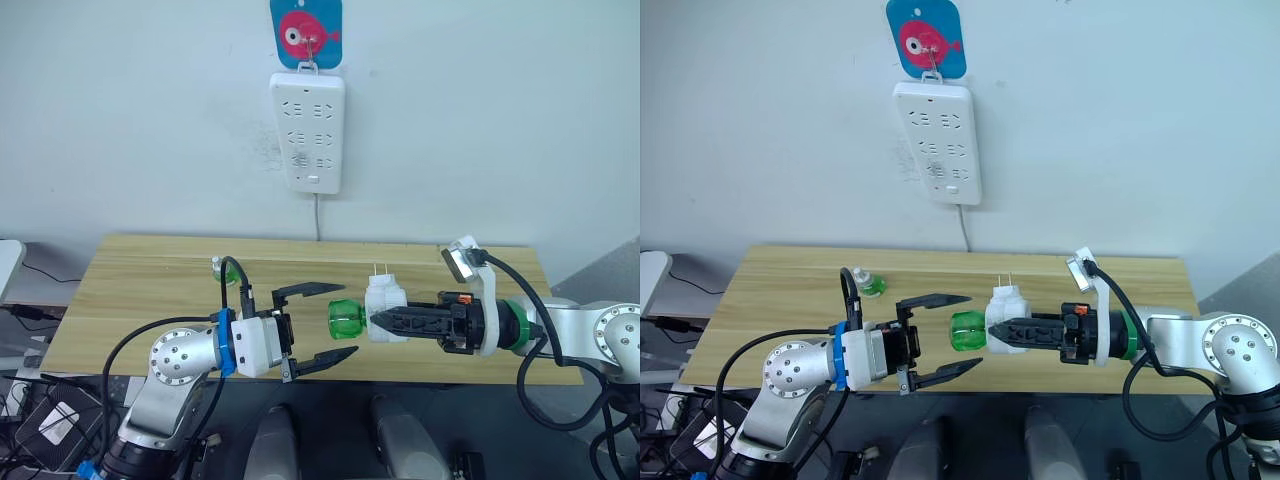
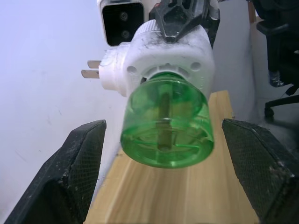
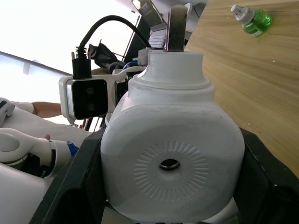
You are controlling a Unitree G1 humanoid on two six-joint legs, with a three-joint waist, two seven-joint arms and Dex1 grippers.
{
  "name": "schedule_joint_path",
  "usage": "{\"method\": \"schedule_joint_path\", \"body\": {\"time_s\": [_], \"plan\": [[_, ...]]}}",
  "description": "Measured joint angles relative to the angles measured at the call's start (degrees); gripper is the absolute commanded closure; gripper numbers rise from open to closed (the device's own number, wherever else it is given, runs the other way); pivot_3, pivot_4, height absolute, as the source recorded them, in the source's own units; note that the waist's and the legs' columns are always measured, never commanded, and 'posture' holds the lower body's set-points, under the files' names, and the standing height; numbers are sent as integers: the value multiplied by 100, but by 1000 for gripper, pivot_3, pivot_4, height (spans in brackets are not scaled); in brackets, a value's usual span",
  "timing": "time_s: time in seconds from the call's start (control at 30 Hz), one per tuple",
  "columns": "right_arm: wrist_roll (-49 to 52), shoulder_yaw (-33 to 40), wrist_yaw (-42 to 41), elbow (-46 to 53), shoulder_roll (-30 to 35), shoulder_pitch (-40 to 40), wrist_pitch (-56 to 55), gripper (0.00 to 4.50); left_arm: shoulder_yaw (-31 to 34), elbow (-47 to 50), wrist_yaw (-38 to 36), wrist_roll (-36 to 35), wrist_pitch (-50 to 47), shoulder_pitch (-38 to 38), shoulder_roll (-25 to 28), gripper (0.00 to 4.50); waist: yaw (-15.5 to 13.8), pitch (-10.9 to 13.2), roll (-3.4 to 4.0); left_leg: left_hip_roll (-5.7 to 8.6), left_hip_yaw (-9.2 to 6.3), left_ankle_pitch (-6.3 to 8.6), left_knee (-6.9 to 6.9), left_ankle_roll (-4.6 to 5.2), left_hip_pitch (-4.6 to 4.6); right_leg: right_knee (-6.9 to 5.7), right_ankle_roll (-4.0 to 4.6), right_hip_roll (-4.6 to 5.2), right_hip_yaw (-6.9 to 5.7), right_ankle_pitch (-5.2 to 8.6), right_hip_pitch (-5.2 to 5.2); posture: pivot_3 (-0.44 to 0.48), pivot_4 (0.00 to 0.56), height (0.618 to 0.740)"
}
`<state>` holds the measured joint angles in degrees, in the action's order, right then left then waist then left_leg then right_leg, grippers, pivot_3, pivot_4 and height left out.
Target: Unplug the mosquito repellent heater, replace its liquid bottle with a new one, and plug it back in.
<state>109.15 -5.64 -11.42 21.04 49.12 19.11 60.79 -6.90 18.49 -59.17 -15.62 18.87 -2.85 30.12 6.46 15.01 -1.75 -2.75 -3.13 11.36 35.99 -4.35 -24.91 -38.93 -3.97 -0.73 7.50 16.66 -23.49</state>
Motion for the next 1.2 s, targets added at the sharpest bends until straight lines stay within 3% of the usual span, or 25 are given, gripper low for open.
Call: {"method": "schedule_joint_path", "body": {"time_s": [0.1, 0.27, 0.43, 0.53, 0.67, 0.83, 0.97, 1.2], "plan": [[0, 0, 23, 0, -7, 0, 0, 1460, -2, -55, 0, -4, 13, 1, 2, 850, 5, 0, 0, 0, -3, 0, -2, 0, 0, 0, 0, 0, -3, 0, 0, -182, 255, 740], [3, 4, 41, 0, -38, 2, -27, 1460, -19, -30, -10, -129, -233, 15, 60, 2263, 10, 0, 0, 0, -4, 0, -2, 0, 0, 0, 0, -1, -4, 0, 0, -178, 252, 740], [6, 4, 24, 2, -54, 2, -25, 1460, -21, 179, -73, -381, -720, -69, 283, 2273, 10, 0, 0, -1, -5, 0, -1, 0, 0, -2, 0, -1, -4, 0, 0, -169, 250, 740], [5, 10, -19, 7, -53, 11, -11, 1460, -40, 575, -156, -921, -1889, -393, 801, 2273, 9, 0, 0, -2, -14, 0, 0, 0, 0, -4, -1, -4, -10, 0, 1, -158, 249, 740], [-21, 23, -129, 8, -36, 28, 28, 1460, -46, 923, -30, -2744, -4699, -1228, 1643, 2273, 12, 1, 0, -3, -19, 0, 0, 0, 0, -4, -1, -7, -16, 1, 1, -153, 246, 740], [-72, 57, -363, 50, -37, 90, 25, 1460, 64, 538, 116, -4574, -6982, -2204, 2034, 2273, 13, 1, 0, -3, -26, 1, -5, 0, -1, -4, -2, -11, -25, 1, -2, -152, 243, 740], [-277, 168, -532, 136, 42, 44, 44, 1460, 222, 56, 105, -5327, -8018, -2570, 2254, 2273, 16, 1, 0, -5, -31, 1, -8, 1, -1, -5, -1, -14, -29, 1, -3, -149, 240, 740], [-634, 204, -568, 108, 150, -186, 227, 1460, 910, -302, 127, -6239, -8995, -2657, 2481, 2273, 1, 1, 0, -4, -31, 1, -9, 0, -2, -4, -1, -10, -30, 2, -4, -147, 245, 740]]}}
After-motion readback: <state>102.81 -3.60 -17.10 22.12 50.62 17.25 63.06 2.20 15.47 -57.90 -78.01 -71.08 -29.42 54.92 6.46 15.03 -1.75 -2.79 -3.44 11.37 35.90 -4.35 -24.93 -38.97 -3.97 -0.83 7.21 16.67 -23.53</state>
